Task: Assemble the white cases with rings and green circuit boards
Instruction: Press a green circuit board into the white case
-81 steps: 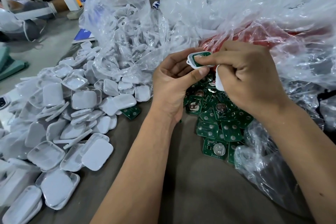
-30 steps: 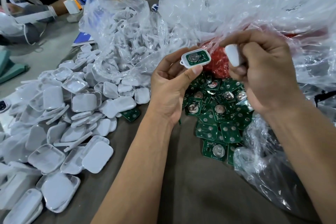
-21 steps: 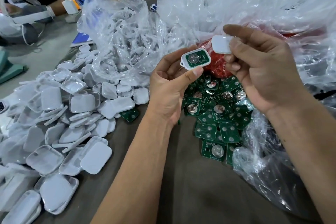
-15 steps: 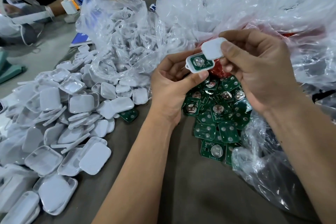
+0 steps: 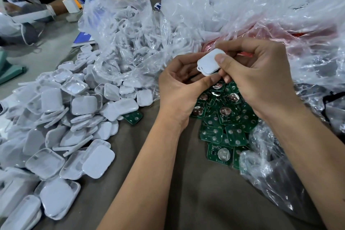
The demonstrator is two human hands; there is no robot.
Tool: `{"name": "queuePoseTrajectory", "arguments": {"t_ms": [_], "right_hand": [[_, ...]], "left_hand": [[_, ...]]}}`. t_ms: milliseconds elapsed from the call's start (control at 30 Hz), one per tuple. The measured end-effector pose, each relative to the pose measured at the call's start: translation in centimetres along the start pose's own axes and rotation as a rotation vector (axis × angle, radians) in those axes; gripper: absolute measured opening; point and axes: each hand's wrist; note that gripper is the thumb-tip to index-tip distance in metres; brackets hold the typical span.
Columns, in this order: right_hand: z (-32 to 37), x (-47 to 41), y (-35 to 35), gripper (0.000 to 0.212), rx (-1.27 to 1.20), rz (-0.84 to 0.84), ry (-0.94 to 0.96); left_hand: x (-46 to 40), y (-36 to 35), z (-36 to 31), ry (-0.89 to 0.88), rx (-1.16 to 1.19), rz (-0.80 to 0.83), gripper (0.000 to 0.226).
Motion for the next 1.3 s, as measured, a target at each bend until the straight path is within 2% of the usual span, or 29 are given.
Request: {"name": "queuePoseTrajectory", "arguments": {"t_ms": [333, 567, 667, 767, 967, 1033, 1167, 1300], "right_hand": [[0.5, 0.4, -0.4, 0.016, 0.153, -0.059, -0.025], [0.3, 0.4, 0.0, 0.018, -0.001, 0.006, -0.126], [0.0, 0.1, 0.6, 0.024, -0.119, 0.056, -0.259], [-0.2, -0.1, 0.8, 0.021, -0.226, 0.115, -0.329], [-0.1, 0.0, 0.7, 0.018, -0.246, 0.063, -0.336], [-0.2, 0.1, 0.4, 0.02, -0.23, 0.04, -0.335], [-0.1, 0.2, 0.1, 0.022, -0.217, 0.039, -0.311], [0.0, 0.2, 0.0, 0.023, -0.232, 0.055, -0.278]], "left_hand": [[0.1, -0.1, -0.2, -0.006, 0.02, 0.041, 0.042], [0.4, 0.0, -0.5, -0.006, 0.008, 0.074, 0.045], [0.5, 0.0, -0.6, -0.002, -0.008, 0.101, 0.045], [0.5, 0.3, -0.7, 0.019, -0.015, 0.128, 0.045], [0.5, 0.1, -0.4, 0.083, -0.045, 0.081, 0.046], [0.6, 0.0, -0.3, 0.105, -0.042, 0.045, 0.041], [0.6, -0.2, -0.4, 0.139, 0.029, -0.028, 0.015], [0.5, -0.3, -0.2, 0.138, 0.036, -0.085, 0.011]]}}
Point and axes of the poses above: each hand's wrist, its own x-axis away from the middle knuckle, its own y-axis out of the back of the hand, z = x × y, and after that the axes turned 5 degrees about z, right-handed
